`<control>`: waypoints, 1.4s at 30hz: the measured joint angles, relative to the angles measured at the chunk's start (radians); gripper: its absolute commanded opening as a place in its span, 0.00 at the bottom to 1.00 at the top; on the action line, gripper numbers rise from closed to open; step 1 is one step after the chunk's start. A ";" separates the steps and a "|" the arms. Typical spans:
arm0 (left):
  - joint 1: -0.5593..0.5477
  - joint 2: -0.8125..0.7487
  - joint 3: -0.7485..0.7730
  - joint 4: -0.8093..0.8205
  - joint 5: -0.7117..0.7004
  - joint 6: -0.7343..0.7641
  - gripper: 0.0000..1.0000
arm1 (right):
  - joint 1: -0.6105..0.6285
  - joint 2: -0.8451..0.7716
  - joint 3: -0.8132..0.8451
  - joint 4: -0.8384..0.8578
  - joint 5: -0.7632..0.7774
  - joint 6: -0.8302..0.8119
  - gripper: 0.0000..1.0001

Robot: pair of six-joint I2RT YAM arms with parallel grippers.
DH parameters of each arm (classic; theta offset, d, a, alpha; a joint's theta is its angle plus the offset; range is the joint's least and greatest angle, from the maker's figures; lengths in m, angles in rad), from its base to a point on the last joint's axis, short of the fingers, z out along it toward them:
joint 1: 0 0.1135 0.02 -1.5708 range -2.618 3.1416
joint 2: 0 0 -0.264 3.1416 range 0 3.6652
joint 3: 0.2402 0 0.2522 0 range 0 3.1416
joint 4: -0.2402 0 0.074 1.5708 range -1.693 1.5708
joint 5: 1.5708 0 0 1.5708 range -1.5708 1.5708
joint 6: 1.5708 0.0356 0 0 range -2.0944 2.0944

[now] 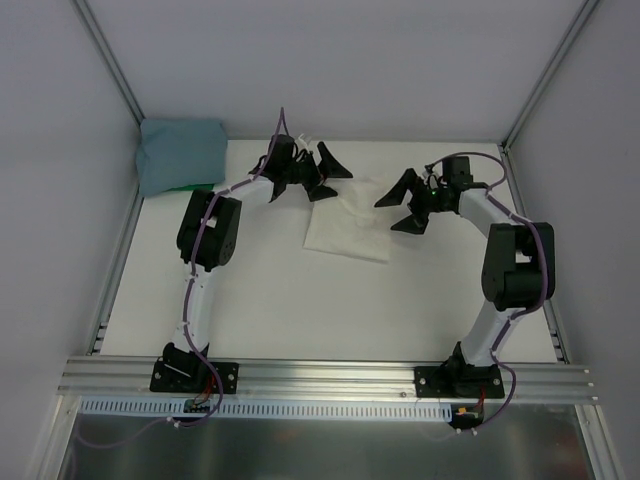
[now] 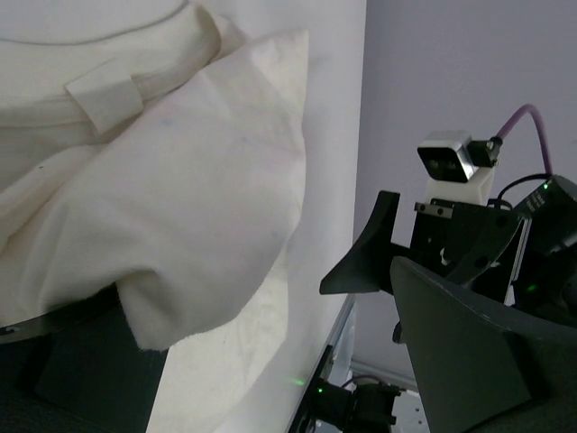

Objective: Fold and stack the t-shirts
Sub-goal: Smooth out wrinkles on the folded tshirt

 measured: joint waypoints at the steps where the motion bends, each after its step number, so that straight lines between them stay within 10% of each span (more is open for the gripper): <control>1: 0.002 0.005 0.002 0.003 -0.007 -0.007 0.99 | -0.003 -0.003 -0.010 -0.005 0.000 -0.003 0.99; 19: -0.004 0.048 0.058 -0.191 -0.233 0.011 0.98 | -0.012 -0.130 -0.125 -0.025 0.005 -0.011 1.00; 42: -0.174 -0.389 -0.671 0.114 -0.314 0.061 0.99 | -0.012 -0.289 -0.243 -0.040 0.011 -0.021 1.00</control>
